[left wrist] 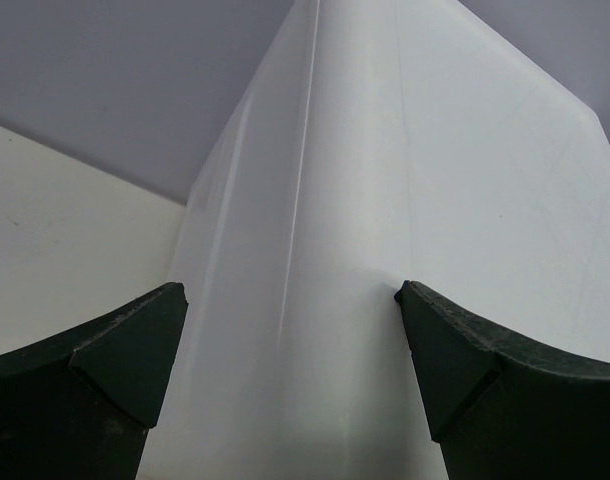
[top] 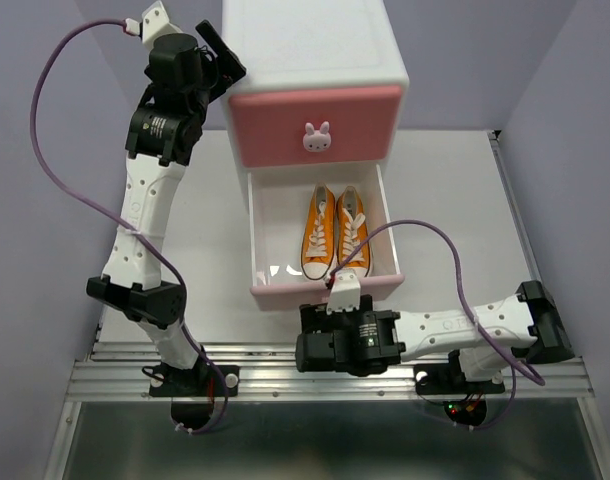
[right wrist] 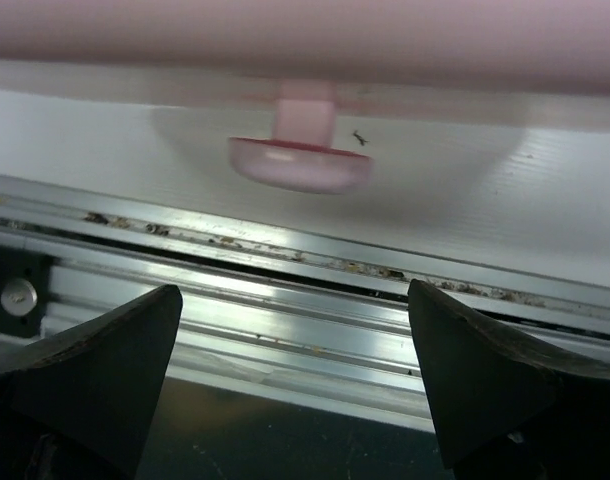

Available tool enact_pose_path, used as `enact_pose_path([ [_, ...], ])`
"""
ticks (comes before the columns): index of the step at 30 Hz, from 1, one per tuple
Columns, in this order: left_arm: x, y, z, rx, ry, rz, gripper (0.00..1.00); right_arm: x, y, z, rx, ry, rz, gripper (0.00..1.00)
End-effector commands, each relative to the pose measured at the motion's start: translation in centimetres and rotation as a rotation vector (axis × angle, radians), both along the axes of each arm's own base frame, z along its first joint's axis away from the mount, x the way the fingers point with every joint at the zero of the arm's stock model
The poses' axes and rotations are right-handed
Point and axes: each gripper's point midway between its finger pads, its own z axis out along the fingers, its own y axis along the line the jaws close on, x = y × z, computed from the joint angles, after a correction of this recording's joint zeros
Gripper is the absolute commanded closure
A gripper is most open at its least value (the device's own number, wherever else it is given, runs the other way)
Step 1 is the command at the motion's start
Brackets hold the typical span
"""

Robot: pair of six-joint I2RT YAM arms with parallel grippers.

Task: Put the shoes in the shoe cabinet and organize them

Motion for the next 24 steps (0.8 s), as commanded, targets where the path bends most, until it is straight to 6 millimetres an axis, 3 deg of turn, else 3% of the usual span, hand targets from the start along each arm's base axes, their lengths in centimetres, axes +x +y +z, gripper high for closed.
enact_pose_path([
  [1, 1.0, -0.5, -1.8, 0.056, 0.047, -0.041, 0.01, 1.8, -3.0, 0.2, 0.066, -0.072, -0.219, 0.0],
  [6, 1.4, -1.3, -3.5, 0.059, 0.082, -0.082, 0.01, 3.3, -3.5, -0.1, 0.06, -0.125, -0.254, 0.0],
  [9, 1.3, -1.2, -4.3, 0.061, 0.102, -0.074, 0.01, 4.4, -1.2, 0.5, 0.139, -0.14, -0.215, 0.0],
  [13, 1.1, -1.1, -4.8, 0.06, 0.117, -0.071, 0.01, 5.5, -0.7, -0.1, 0.132, -0.138, -0.195, 0.0],
  [15, 1.1, -1.1, -5.0, 0.06, 0.119, -0.071, 0.01, 6.0, 0.6, 0.2, 0.157, -0.146, -0.154, 0.0],
  [19, 1.1, -1.1, -5.3, 0.058, 0.129, -0.067, 0.01, 7.2, 0.5, 0.3, 0.147, -0.151, -0.177, 0.01],
  [21, 1.1, -1.0, -5.2, 0.052, 0.127, -0.061, 0.01, 7.6, 0.4, 0.2, 0.144, -0.156, -0.191, 0.25],
  [22, 1.1, -1.1, -5.2, 0.05, 0.127, -0.062, 0.01, 7.7, 0.5, 0.2, 0.138, -0.16, -0.191, 0.42],
  [23, 1.1, -1.1, -5.1, 0.049, 0.124, -0.064, 0.01, 7.7, 0.5, 0.0, 0.131, -0.162, -0.189, 0.42],
  [24, 1.0, -1.1, -5.1, 0.05, 0.123, -0.064, 0.01, 7.7, 0.8, 0.3, 0.133, -0.165, -0.187, 0.54],
])
